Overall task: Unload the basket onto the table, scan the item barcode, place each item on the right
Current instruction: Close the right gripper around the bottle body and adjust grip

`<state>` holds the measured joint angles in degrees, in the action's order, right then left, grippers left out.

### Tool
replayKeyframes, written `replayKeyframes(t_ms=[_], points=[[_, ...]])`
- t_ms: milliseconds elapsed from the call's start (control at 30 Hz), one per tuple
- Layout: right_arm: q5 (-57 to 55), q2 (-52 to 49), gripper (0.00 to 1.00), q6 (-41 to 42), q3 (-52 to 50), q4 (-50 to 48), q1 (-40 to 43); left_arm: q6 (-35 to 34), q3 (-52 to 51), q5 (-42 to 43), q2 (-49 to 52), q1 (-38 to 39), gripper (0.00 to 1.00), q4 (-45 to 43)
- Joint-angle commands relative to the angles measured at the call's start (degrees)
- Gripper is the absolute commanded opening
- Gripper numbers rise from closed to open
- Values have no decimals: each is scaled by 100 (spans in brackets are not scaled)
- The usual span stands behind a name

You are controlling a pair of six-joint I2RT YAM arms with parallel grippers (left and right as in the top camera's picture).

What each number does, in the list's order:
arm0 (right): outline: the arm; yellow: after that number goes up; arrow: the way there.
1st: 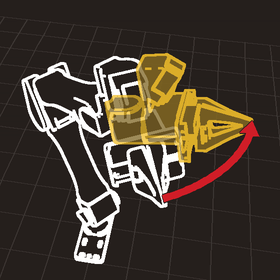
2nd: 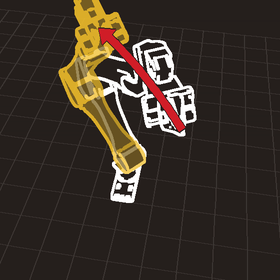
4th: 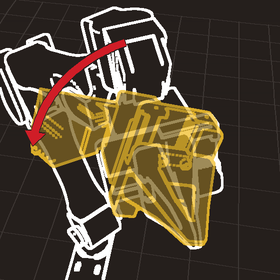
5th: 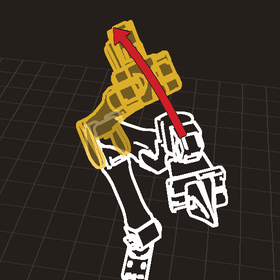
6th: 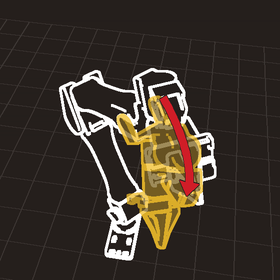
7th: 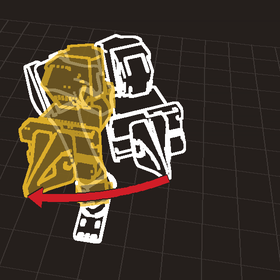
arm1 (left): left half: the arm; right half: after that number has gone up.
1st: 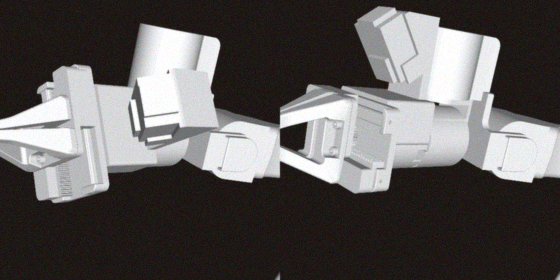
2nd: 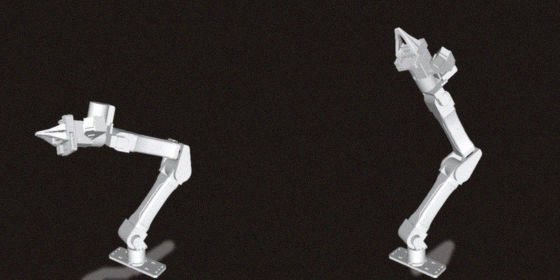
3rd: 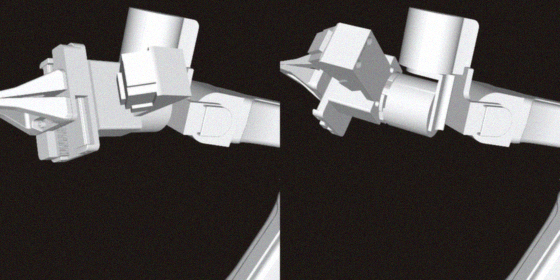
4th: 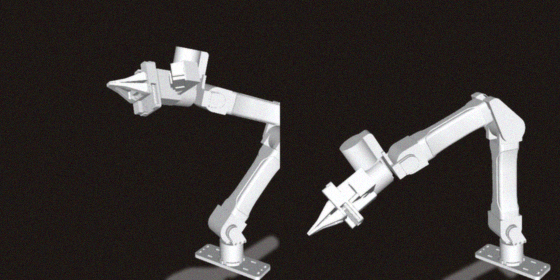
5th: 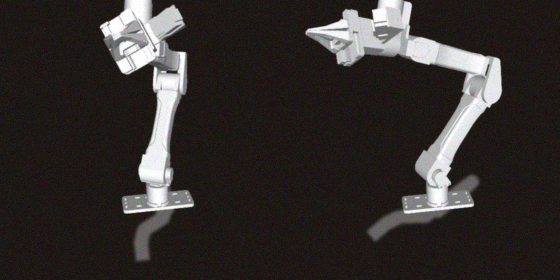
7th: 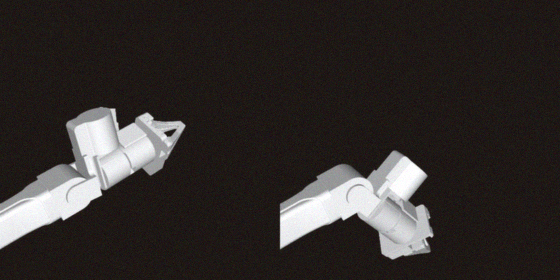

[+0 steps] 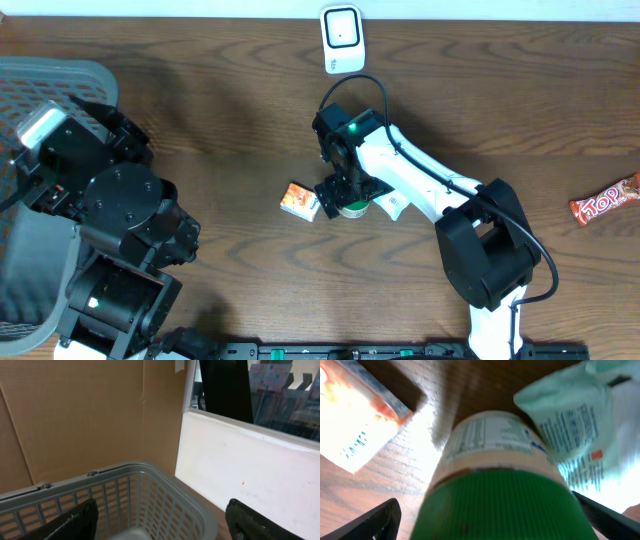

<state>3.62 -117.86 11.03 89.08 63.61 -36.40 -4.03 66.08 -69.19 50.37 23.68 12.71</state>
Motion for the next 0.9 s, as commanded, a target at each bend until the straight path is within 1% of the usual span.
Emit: replayKeyframes(t_ms=[0,333,400,500,533,600,733,867], points=[[-175,52,99,-170,-90,-155,-118,76,2,-94,-26,-26,82,101],[-269,52,99,-212,-763,-715,-120,74,2,-92,-26,-26,82,162],[-466,52,95,-212,-822,-750,-120,74,2,-92,-26,-26,82,162],[-638,52,81,-216,-820,-811,-120,74,2,-92,-26,-26,82,164],[-634,52,80,-240,-820,-848,-120,74,2,-92,-22,-26,82,162],[-634,52,80,-306,-820,-938,-120,74,2,-92,-20,-26,82,162],[-634,52,87,-385,-820,-1095,-118,74,2,-92,-20,-26,82,162],[-459,52,86,-232,-820,-1088,-122,74,2,-92,-15,-26,82,162]])
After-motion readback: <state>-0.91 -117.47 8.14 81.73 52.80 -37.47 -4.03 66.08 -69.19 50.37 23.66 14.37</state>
